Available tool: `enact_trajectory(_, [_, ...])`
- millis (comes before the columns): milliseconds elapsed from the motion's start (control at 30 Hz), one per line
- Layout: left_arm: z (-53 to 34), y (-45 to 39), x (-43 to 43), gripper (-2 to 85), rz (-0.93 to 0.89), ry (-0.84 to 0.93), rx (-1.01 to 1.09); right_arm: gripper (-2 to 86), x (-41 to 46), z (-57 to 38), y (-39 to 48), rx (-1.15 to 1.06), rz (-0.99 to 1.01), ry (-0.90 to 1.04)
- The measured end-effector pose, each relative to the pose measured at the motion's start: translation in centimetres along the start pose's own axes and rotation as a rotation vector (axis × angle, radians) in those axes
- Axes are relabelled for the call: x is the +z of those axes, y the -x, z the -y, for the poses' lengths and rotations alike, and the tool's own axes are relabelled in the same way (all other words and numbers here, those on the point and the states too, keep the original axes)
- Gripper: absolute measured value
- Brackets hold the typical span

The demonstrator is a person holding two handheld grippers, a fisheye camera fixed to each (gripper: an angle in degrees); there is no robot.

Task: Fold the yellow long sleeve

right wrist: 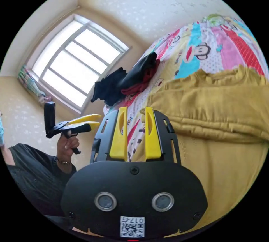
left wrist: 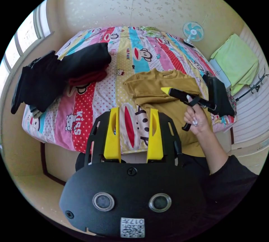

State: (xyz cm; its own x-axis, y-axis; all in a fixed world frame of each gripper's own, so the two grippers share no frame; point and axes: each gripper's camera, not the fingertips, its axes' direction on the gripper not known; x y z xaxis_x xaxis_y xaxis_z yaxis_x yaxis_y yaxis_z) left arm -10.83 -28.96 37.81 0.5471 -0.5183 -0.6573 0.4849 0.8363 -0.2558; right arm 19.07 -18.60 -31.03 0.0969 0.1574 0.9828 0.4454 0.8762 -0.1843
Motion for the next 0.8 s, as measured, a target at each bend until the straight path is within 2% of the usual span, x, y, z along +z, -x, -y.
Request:
enact_trajectory(133, [0.5, 2.2, 0.9, 15.2, -0.025, 0.011, -0.033, 8.6, -3.5, -3.7, -1.1, 0.052, -0.011, -0.076])
enact_trajectory(300, [1.3, 3.8, 2.5, 14.2, -0.091, 0.062, -0.014, 9.4, -10.4, -8.6, -1.1, 0.115, -0.312, -0.046])
enact_trajectory(400, [0.6, 4.1, 4.7, 11.2, -0.276, 0.151, 0.115, 10.6, -14.3, -12.3, -0.5, 0.222, -0.497, -0.031])
enact_trajectory(467, [-1.0, 4.2, 6.4, 11.4, -0.290, 0.219, 0.167, 11.6, -16.4, -15.1, 0.1, 0.314, -0.603, -0.031])
enact_trajectory(567, [-4.4, 4.0, 10.0, 12.7, -0.276, 0.393, 0.231, 12.3, -17.5, -18.0, 0.7, 0.395, -0.684, -0.030])
enact_trajectory(633, [-5.9, 3.7, 13.2, 14.0, -0.333, 0.529, 0.244, 12.7, -17.4, -19.2, 0.3, 0.435, -0.698, -0.009])
enact_trajectory(700, [-5.9, 3.1, 15.4, 14.4, -0.326, 0.572, 0.266, 13.2, -17.1, -20.0, -0.4, 0.469, -0.692, 0.007])
enact_trajectory(800, [-4.7, 2.2, 18.0, 15.3, -0.238, 0.547, 0.328, 13.9, -16.7, -20.2, -1.6, 0.505, -0.681, 0.022])
